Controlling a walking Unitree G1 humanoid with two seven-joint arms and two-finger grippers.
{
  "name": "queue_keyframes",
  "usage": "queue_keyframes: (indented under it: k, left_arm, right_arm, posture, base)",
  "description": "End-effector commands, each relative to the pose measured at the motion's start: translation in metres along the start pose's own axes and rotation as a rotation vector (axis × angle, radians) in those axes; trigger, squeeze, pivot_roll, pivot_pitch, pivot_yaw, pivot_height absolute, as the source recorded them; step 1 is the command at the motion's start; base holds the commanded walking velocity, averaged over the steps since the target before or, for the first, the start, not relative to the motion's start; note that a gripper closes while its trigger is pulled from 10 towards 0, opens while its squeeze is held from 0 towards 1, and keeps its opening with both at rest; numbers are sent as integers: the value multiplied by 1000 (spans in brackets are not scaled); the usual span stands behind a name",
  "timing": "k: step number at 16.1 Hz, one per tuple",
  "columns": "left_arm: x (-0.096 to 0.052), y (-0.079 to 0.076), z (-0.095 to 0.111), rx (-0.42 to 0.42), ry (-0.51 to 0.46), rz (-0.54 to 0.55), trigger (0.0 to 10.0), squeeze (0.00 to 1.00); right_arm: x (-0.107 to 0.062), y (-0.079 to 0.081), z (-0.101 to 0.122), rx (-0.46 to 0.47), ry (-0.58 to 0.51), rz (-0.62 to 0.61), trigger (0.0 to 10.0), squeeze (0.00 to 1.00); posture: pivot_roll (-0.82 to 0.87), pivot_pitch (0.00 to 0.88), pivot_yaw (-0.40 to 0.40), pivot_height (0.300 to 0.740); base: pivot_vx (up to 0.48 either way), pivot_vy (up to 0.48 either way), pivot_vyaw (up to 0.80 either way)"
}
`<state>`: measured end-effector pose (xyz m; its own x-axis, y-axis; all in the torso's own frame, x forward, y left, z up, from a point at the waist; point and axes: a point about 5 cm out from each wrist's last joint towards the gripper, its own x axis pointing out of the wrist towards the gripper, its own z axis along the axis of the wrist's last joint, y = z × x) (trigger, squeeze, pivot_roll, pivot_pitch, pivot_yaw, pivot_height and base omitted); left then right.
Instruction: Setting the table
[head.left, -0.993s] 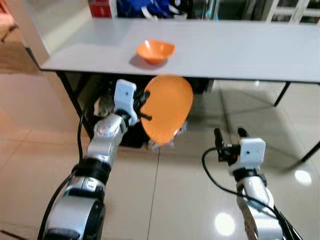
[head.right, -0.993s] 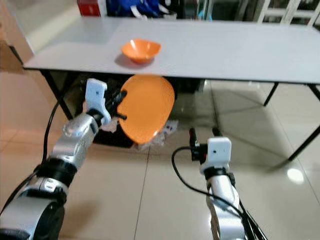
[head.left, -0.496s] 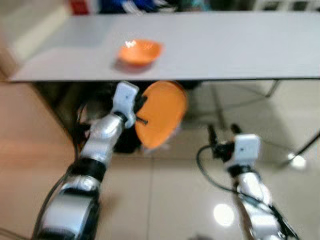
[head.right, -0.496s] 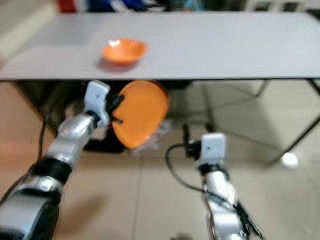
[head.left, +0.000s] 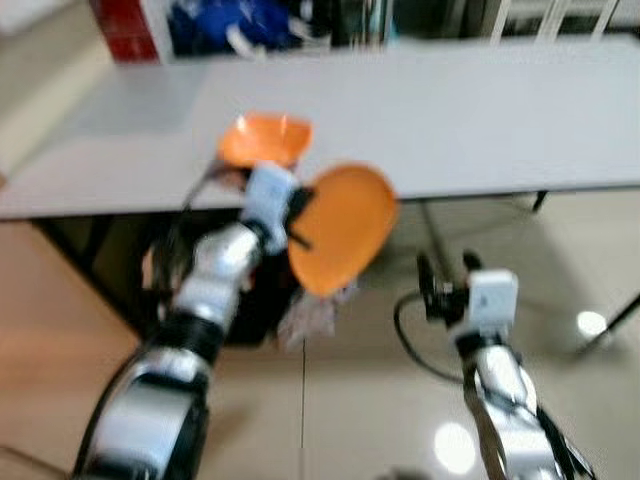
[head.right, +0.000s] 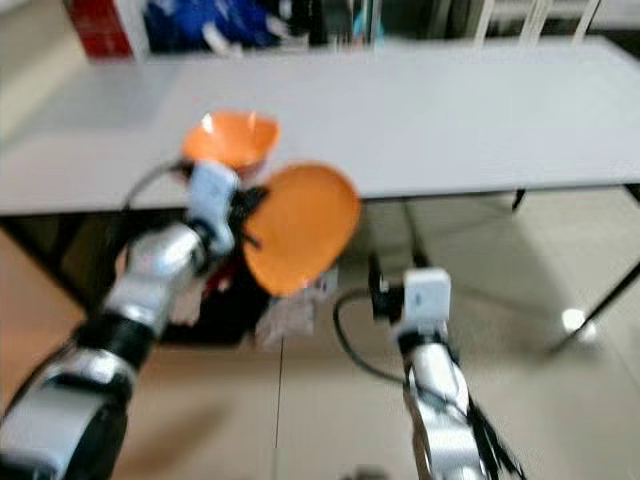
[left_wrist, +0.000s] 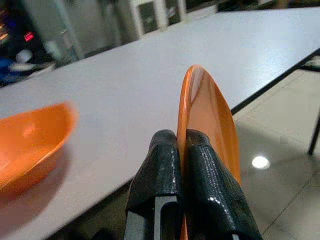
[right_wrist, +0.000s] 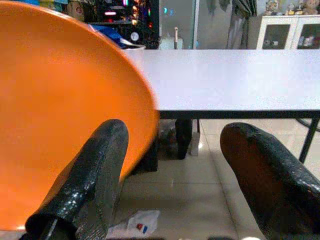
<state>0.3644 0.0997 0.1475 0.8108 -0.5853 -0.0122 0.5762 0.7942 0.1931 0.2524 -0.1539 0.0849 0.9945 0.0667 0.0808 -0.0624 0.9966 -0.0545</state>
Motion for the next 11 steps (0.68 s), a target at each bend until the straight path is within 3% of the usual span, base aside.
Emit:
queue_keyframes:
  k: [1,7,11]
  left_arm:
    - [7,-8,24,56,-99,-48,0,0]
    - [15,-11,39,53,-139,-79,0,0]
    - [20,-22,50,59,-174,-128,0,0]
  right_arm:
    - [-1,-3,-2,-7,11,-10,10000,0]
    - [0,-3,-4,-7,17,-9,10000,0]
    - [-1,-4,-5,-6,22,-8,10000,0]
  posture:
    - [-28,0,60,740]
    - [-31,0,58,740]
    - [-29,0,56,740]
  base:
    - [480,0,0]
    - [480,0,0]
    - [474,0,0]
